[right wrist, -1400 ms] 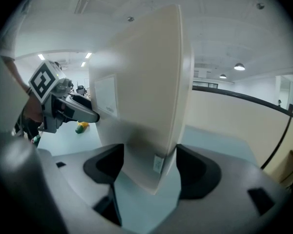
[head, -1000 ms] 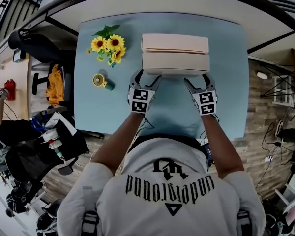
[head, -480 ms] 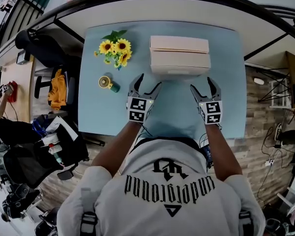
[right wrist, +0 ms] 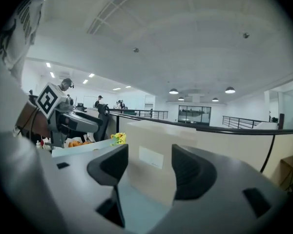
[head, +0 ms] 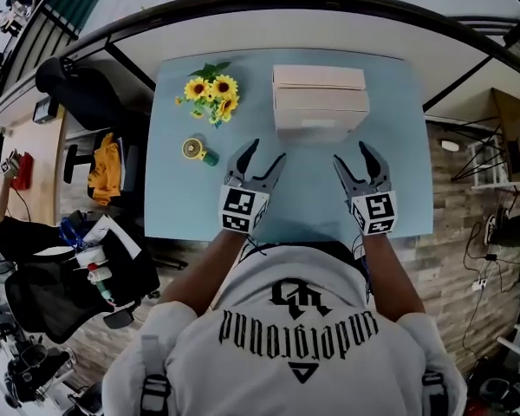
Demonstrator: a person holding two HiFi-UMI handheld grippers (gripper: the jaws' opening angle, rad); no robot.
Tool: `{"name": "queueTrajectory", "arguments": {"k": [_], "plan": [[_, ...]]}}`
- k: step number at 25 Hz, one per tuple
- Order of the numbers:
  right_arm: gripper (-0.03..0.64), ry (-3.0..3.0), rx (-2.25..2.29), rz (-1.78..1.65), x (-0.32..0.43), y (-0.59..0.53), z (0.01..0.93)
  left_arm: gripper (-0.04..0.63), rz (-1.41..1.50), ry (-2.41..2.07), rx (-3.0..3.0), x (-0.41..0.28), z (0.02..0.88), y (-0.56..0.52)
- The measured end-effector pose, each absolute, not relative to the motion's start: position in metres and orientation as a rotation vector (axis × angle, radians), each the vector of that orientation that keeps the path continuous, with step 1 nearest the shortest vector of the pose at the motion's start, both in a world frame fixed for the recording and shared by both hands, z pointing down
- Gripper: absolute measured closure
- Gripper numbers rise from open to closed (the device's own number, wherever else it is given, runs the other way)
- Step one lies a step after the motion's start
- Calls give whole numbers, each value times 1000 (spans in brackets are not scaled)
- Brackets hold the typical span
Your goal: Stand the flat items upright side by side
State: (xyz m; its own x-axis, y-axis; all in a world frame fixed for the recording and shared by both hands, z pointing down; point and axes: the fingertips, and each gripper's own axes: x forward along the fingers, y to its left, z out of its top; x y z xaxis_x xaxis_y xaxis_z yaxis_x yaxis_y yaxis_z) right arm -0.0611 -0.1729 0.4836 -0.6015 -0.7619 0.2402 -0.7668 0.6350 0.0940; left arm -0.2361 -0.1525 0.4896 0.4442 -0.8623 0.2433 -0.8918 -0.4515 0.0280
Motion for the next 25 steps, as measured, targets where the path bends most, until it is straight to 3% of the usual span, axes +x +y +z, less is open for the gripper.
{"name": "queueTrajectory", "arguments": {"k": [8,12,15,25], "plan": [[508,-2679,1165,-41,-73,-132,448,515,187,-1490,2628,-228,468,-126],[568,-2692,1130,-52,-68,-118,444,585,163,-1507,2637,-224,459,-112],[612,-2722,1081,-74,-63,-105,439,597,152,-1528,2628,-220,455,-98],[612,-2818,913,-118,-11,-31,409,597,123,-1531,2639,-164,430,-13]]}}
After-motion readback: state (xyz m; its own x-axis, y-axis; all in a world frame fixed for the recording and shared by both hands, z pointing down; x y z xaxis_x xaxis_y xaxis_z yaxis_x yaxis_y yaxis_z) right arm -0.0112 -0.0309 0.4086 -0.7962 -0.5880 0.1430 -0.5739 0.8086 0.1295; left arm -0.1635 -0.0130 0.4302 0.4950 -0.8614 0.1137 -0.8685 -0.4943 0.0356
